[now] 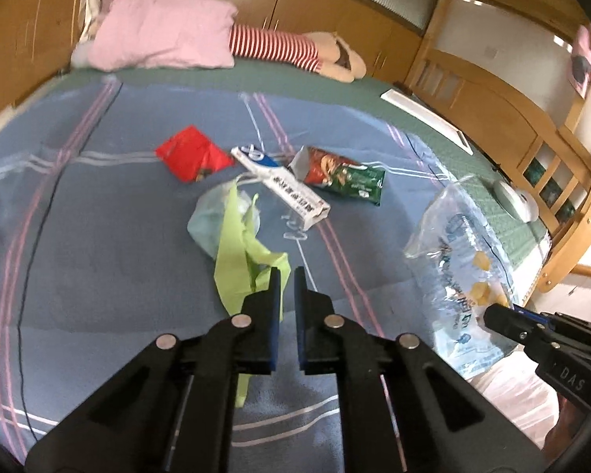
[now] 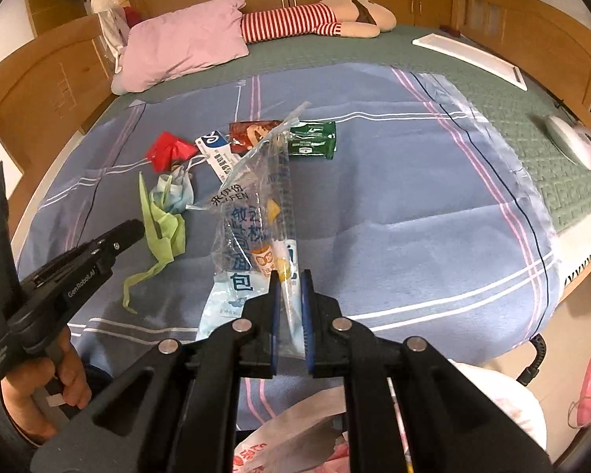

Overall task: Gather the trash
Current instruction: 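Carry the crane and clear bag over the white basket and open both tools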

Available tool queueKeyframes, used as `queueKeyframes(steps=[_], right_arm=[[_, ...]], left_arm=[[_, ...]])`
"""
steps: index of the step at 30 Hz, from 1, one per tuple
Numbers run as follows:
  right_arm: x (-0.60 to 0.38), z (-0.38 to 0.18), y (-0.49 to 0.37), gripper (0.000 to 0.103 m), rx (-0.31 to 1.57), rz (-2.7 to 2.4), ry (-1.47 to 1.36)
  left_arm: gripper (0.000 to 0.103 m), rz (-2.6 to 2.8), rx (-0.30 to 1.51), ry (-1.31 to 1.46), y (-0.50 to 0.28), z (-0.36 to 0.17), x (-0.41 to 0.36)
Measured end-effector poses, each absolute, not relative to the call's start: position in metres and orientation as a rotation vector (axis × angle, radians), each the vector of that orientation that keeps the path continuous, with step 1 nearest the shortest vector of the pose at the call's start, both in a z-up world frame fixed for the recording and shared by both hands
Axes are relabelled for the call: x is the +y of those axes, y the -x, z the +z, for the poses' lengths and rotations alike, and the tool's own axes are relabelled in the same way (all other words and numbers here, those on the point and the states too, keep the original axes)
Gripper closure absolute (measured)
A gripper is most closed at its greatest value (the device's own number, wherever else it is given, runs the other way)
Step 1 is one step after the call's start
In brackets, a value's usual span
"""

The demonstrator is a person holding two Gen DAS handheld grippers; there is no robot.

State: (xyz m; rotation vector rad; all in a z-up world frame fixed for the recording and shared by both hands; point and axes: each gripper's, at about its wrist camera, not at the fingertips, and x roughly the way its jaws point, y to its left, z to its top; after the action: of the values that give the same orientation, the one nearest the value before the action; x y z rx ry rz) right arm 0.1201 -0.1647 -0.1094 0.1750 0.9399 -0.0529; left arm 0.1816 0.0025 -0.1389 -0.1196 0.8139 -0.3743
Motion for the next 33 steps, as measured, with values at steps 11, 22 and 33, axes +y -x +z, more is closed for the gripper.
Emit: queueKeyframes(steps=[11,22,33], right_arm=[[-0.164,-0.105,-0.116,0.092,0.916,-0.058,-0.168],[-0.163,-0.120,-0.118,0.092,0.964,-0.050,-0.208],[-0.168,-0.120,-0.116,0.092,0.953,-0.051,-0.220]], left_arm=[[0.098,-0.351,0.686,0.072,-0.160,-0.118,0.005],[0.028,-0.266,1.047,0.060,-0.217,-0.176,-0.003],[0.077,-0.281,0.910,0.100,-0.202,-0.155,0.010]])
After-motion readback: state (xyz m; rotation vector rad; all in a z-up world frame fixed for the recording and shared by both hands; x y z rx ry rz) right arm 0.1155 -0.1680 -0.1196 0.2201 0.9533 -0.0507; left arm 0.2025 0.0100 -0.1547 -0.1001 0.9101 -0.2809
